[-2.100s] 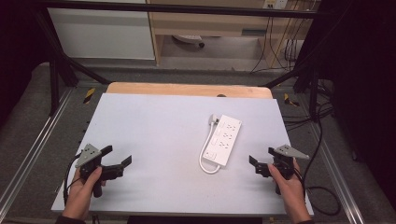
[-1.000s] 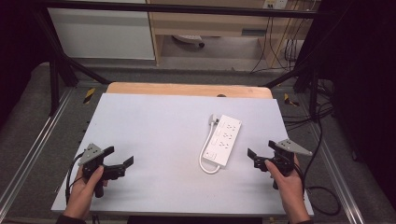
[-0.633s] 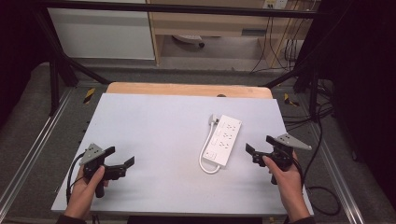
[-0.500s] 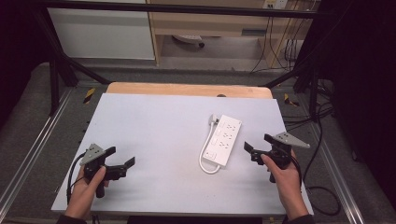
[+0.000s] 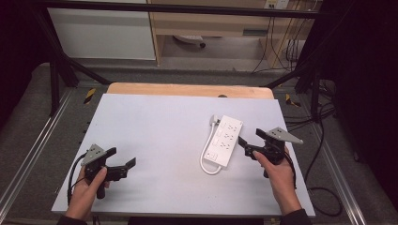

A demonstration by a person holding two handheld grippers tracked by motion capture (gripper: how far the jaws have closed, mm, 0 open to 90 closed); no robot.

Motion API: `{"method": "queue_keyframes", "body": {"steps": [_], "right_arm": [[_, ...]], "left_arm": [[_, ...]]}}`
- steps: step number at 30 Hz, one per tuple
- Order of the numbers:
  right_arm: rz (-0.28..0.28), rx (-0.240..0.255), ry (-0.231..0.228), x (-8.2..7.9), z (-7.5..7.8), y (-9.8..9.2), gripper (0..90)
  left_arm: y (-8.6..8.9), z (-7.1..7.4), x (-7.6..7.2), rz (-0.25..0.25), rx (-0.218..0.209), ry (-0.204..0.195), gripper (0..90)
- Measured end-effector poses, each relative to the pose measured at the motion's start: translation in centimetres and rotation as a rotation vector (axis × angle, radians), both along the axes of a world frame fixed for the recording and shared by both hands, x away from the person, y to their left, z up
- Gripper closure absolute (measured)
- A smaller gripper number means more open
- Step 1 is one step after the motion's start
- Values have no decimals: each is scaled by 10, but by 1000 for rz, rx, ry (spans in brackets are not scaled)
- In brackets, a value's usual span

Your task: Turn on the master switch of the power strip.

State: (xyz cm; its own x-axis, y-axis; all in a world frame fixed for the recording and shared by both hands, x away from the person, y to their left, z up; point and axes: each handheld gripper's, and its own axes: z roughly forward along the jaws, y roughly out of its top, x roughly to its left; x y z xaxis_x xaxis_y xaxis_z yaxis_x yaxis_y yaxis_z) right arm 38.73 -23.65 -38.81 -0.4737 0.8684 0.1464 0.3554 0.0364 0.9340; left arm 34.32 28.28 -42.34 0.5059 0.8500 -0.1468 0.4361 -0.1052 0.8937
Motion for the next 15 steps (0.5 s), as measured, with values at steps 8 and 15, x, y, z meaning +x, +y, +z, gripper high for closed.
{"method": "queue_keyframes", "body": {"steps": [8,15], "right_arm": [[21,-3,-26,3,1,15,354],[25,-20,-45,5,0,25,502]], "left_arm": [[0,0,0,2,-1,2,62],[0,0,0,0,6,2,62]]}}
